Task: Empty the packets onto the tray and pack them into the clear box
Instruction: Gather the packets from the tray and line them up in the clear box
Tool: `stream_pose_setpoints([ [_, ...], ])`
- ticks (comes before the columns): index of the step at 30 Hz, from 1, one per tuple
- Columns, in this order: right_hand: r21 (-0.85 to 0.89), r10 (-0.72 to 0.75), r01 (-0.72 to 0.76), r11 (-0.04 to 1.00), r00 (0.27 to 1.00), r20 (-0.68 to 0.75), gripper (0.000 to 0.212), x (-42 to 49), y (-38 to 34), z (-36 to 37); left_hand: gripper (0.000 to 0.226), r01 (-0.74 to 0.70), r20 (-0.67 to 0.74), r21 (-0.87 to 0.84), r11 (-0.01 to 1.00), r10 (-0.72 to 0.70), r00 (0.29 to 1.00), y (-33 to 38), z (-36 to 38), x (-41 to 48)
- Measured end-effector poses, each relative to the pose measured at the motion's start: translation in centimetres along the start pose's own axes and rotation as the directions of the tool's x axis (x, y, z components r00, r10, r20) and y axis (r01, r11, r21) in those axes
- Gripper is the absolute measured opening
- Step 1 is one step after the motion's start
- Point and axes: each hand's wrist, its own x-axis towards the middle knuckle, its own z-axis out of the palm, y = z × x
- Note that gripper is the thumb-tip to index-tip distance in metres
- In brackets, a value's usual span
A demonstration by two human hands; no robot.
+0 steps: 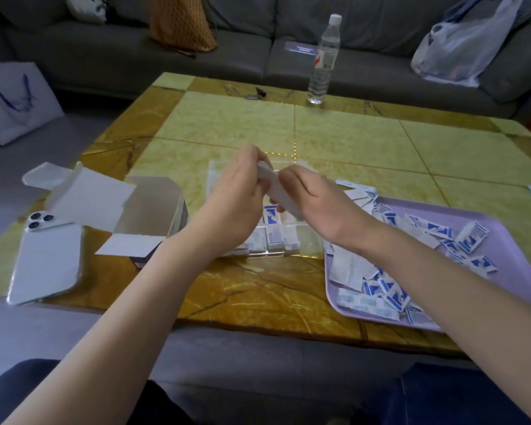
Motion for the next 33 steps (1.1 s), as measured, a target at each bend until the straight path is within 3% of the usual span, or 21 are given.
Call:
stream_pose_setpoints([
  [4, -0.099, -0.075, 0.076, 0.992, 0.997, 0.017, 0.024, 0.7, 0.7, 0.4, 0.014, 0.087, -0.085, -0.056, 0.995, -0.092, 0.992, -1.4, 0.2, -0.7],
  [7, -0.151, -0.128, 0.13, 0.98, 0.992, 0.019, 0.02, 0.7, 1.6, 1.4, 0.015, 0.09, -0.101, -0.001, 0.996, -0.089, 0.991, -2.4, 0.7, -1.5],
  [11, -0.251, -0.146, 0.155, 0.956, 0.988, 0.053, 0.022, 0.3, 2.6, 2.8, 0.015, 0.049, -0.03, 0.233, 0.971, -0.043, 0.999, -3.6, 1.5, -2.5],
  [14, -0.348, -0.158, 0.18, 0.92, 0.983, 0.091, 0.022, 0.2, 3.1, 3.6, 0.026, -0.058, 0.055, 0.485, 0.873, 0.036, 0.998, -4.7, 2.0, -2.9],
  [16, -0.412, -0.165, 0.192, 0.891, 0.981, 0.1, 0.025, 0.2, 3.3, 3.8, 0.031, -0.127, 0.11, 0.56, 0.818, 0.079, 0.991, -5.2, 2.1, -3.1],
  [19, -0.426, -0.141, 0.18, 0.887, 0.983, 0.12, 0.021, 0.4, 2.5, 3.2, 0.03, -0.11, 0.131, 0.536, 0.837, 0.046, 0.99, -4.9, 1.8, -2.9],
  [24, -0.537, -0.119, 0.176, 0.825, 0.983, 0.14, 0.015, 0.8, 0.3, 1.9, 0.022, -0.031, 0.012, 0.421, 0.907, 0.029, 1.0, -4.2, 1.3, -1.9],
  [28, -0.447, 0.022, 0.004, 0.895, 0.998, 0.052, 0.017, 2.7, 0.0, 0.6, 0.041, 0.063, -0.131, 0.37, 0.927, -0.014, 0.991, -3.7, 0.8, -2.2],
  [30, -0.354, 0.18, -0.162, 0.921, 0.983, 0.021, 0.025, 4.1, 0.9, 0.0, 0.046, 0.087, -0.104, 0.448, 0.89, -0.044, 0.994, -4.3, 0.7, -2.8],
  [33, -0.162, 0.422, -0.409, 0.898, 0.905, 0.053, 0.03, 5.7, 2.2, 0.2, 0.036, 0.107, -0.049, 0.55, 0.828, -0.096, 0.994, -5.3, 0.7, -3.8],
])
